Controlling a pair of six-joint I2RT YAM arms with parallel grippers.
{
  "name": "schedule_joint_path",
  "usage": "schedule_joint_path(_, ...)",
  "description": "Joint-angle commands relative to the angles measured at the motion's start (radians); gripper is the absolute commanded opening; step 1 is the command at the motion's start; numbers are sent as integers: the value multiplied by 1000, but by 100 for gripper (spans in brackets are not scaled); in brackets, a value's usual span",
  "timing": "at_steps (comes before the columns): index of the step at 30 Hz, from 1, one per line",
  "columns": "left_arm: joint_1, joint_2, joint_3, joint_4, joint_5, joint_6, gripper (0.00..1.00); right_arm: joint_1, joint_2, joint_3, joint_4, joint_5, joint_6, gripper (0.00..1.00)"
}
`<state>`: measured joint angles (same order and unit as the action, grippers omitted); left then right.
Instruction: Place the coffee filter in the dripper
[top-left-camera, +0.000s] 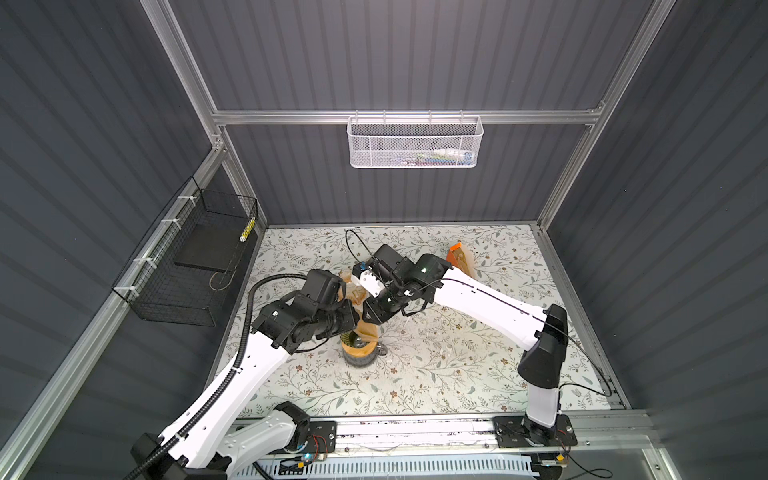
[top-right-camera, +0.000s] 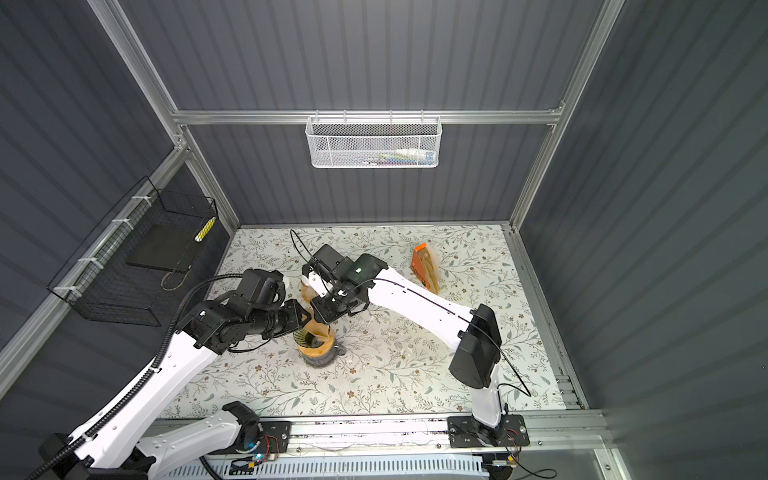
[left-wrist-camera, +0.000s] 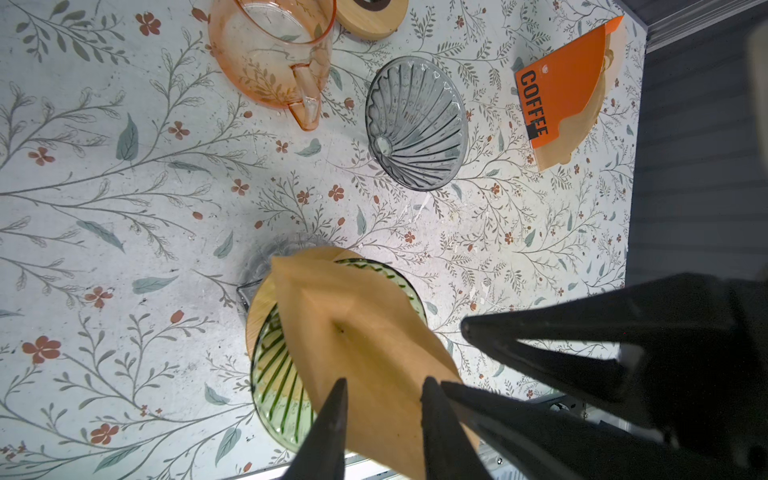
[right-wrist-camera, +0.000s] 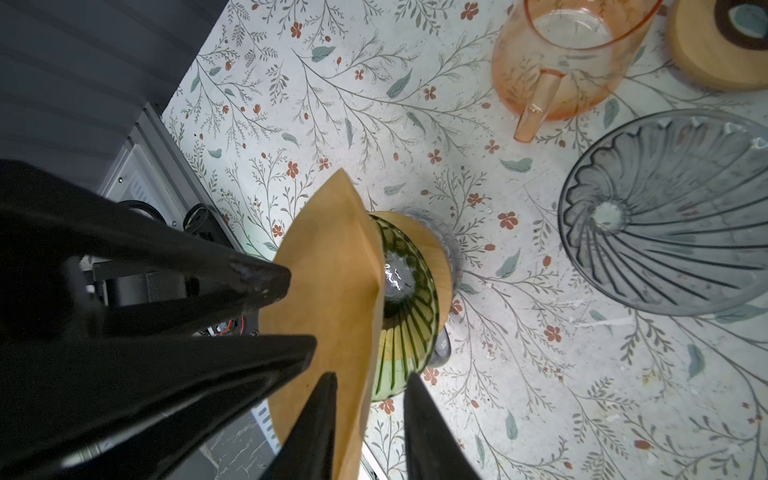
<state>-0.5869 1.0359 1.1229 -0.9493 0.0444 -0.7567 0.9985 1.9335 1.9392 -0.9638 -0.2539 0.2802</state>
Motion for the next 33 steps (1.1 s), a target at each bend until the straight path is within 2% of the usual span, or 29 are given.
schedule_joint_path(1,-4,-13,-7,-20,-10,-12,32,2,11,21,-15,19,0,30)
schedule_joint_path(5,-4,-22,-12,-20,-14,-16,32,3,15,18,-15,15,3,26)
schedule_joint_path(12,-4,-25,1,-32,-20,-13,31,6,16,9,-3,10,23,9)
schedule_joint_path(16,-4,-33,-1,-46,-26,-10,31,14,10,-3,16,13,41,4)
schedule_joint_path(33,-4,-28,-11,-106,-9,12,25,51,-4,-54,71,118,118,1)
